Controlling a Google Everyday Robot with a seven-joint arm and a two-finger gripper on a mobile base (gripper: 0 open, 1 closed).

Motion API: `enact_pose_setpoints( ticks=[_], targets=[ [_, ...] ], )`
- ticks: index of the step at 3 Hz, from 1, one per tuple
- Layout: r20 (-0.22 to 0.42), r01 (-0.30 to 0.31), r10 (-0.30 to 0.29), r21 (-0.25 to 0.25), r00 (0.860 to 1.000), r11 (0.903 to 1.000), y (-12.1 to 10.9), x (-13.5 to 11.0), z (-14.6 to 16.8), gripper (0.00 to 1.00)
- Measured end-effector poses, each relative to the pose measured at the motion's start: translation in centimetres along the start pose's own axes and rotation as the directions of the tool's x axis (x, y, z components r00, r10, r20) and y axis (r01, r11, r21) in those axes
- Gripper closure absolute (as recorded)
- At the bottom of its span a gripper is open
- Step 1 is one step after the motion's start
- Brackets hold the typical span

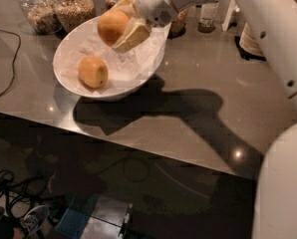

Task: Pick orange from white bowl

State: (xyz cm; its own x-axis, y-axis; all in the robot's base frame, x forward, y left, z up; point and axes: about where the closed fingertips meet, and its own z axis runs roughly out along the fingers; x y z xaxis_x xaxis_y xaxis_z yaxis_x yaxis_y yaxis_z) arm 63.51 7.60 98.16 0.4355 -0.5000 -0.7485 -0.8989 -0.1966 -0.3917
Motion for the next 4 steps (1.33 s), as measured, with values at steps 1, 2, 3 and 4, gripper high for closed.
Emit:
enact_pose_setpoints(
  ticks=[1,2,3,4],
  targets=[
    [0.058,0.041,-0.044,0.053,0.997,0.9978,2.3,-4.7,-1.7,1.00],
    [0.036,0.070,-0.073,0.085,0.997,0.9939,5.6,-8.0,-2.2,1.00],
    [-0.040,0.123,-0.119,0.129,0.992,0.9840,10.2,-10.6,-2.0,1.00],
    [-0.039,0.123,-0.119,0.129,0.992,0.9840,10.2,-10.7,-2.0,1.00]
  ],
)
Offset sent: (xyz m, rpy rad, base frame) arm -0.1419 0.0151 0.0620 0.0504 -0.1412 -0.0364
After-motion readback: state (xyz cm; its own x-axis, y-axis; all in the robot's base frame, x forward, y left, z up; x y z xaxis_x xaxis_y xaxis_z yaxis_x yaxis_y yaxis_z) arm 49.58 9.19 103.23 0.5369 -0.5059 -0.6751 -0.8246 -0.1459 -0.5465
